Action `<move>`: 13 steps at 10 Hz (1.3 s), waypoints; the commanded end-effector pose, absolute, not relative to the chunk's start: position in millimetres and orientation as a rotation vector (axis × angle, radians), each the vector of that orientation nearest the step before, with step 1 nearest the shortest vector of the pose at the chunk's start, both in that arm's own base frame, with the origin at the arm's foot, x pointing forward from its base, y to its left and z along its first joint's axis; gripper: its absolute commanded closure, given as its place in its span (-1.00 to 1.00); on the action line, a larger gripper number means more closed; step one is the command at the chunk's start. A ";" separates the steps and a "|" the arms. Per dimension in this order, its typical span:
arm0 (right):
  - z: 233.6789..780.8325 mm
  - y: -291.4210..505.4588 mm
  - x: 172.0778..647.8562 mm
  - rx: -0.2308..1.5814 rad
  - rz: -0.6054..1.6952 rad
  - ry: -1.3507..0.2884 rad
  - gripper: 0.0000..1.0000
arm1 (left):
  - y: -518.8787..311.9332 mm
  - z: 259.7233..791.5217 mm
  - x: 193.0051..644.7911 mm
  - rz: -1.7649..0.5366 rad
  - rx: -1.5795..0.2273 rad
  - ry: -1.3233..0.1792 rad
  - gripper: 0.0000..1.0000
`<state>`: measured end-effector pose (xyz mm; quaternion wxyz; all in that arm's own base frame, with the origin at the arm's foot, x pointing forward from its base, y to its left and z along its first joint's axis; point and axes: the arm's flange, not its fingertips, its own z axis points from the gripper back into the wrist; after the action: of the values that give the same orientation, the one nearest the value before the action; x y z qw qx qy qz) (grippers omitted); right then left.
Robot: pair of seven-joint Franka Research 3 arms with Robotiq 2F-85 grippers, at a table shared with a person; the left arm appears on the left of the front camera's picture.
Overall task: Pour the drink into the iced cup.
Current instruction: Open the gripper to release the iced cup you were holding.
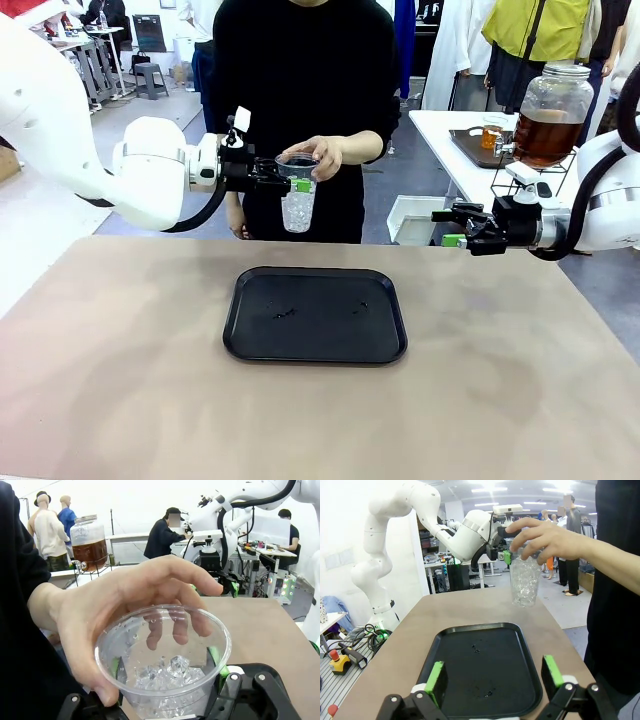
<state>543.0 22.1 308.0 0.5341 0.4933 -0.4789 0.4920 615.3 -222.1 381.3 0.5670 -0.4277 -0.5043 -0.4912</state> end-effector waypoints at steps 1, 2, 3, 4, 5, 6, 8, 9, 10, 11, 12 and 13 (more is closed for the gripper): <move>311.7 23.8 544.5 1.182 1.170 -1.132 -1.00 | -222.5 385.7 613.7 -1.169 -0.996 -1.201 -0.68; 311.7 23.8 544.5 1.182 1.170 -1.132 -1.00 | -222.5 385.7 613.7 -1.169 -0.996 -1.201 -0.68; 311.7 23.8 544.5 1.182 1.170 -1.132 -1.00 | -222.5 385.7 613.7 -1.169 -0.996 -1.201 -0.68; 311.7 23.8 544.5 1.182 1.170 -1.132 -1.00 | -222.5 385.7 613.7 -1.169 -0.996 -1.201 -0.68; 311.7 23.8 544.5 1.182 1.170 -1.132 -1.00 | -222.5 385.7 613.7 -1.169 -0.996 -1.201 -0.68; 311.7 23.8 544.5 1.182 1.170 -1.132 -1.00 | -222.5 385.7 613.7 -1.169 -0.996 -1.201 -0.68; 311.7 23.8 544.5 1.182 1.170 -1.132 -1.00 | -222.5 385.7 613.7 -1.169 -0.996 -1.201 -0.68; 311.7 23.8 544.5 1.182 1.170 -1.132 -1.00 | -222.5 385.7 613.7 -1.169 -0.996 -1.201 -0.68; 311.7 23.8 544.5 1.182 1.170 -1.132 -1.00 | -222.5 385.7 613.7 -1.169 -0.996 -1.201 -0.68; 311.7 23.8 544.5 1.182 1.170 -1.132 -1.00 | -222.5 385.7 613.7 -1.169 -0.996 -1.201 -0.68; 311.7 23.8 544.5 1.182 1.170 -1.132 -1.00 | -222.5 385.7 613.7 -1.169 -0.996 -1.201 -0.68; 311.7 23.8 544.5 1.182 1.170 -1.132 -1.00 | -222.5 385.7 613.7 -1.169 -0.996 -1.201 -0.68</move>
<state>543.0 22.1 308.0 0.5341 0.4933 -0.4789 0.4920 615.2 -222.1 383.3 0.5661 -0.4271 -0.5053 -0.4917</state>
